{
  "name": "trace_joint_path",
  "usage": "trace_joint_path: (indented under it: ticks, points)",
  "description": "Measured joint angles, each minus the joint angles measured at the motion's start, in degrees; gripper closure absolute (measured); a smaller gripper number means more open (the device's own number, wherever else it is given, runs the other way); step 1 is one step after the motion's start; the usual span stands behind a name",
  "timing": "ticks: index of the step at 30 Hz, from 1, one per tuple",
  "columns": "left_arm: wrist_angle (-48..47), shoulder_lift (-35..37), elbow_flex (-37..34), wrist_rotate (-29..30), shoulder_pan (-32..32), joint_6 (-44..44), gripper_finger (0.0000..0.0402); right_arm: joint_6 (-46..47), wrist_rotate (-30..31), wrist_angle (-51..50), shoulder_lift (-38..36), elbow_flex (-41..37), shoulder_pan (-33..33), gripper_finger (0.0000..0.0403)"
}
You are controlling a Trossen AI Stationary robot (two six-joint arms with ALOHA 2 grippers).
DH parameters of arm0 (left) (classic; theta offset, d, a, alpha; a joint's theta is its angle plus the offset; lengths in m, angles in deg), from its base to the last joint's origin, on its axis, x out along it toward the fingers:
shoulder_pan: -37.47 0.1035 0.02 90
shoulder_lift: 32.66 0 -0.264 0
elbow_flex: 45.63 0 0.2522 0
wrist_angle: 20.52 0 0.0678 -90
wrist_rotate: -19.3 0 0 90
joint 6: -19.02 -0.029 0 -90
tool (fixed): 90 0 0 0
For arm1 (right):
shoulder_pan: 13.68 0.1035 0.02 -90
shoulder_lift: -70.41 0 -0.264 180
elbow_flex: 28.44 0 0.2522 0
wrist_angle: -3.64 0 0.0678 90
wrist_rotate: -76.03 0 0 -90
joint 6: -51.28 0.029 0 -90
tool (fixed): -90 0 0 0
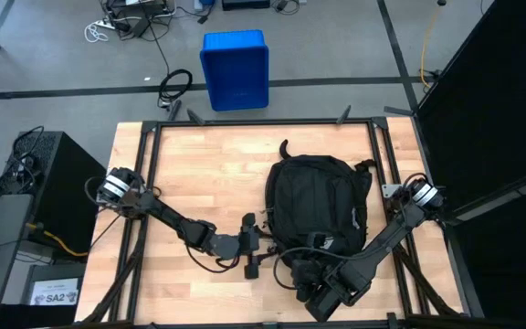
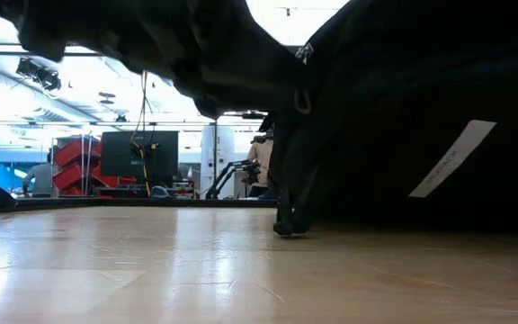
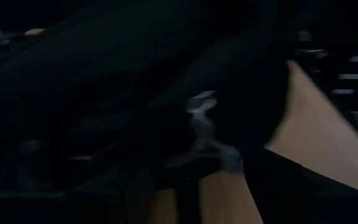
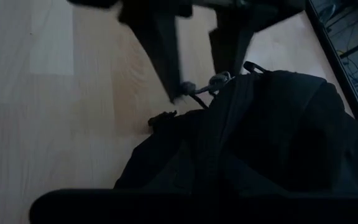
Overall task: Unpack backpack
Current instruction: Close the backpack
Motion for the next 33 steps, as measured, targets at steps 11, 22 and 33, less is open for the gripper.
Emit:
trace_joint_path:
  ticks: [11,22,33]
  points:
    - [2.10,-0.79,0.29,1.17,1.19,1.16,0.0284,-1.17,0.00,0.75,0.00,0.00,-0.07,0.0403]
    - [-9.15,-0.75,0.57,0.07,1.25,1.08,0.0396,0.55,-3.71,0.00,0.04,-0.02,2.10,0.0403]
    - [-25.60,-0.67,0.50,3.86,4.59,5.39,0.0397,5.19,-5.31,-0.44,0.04,-0.02,8.83,0.0403]
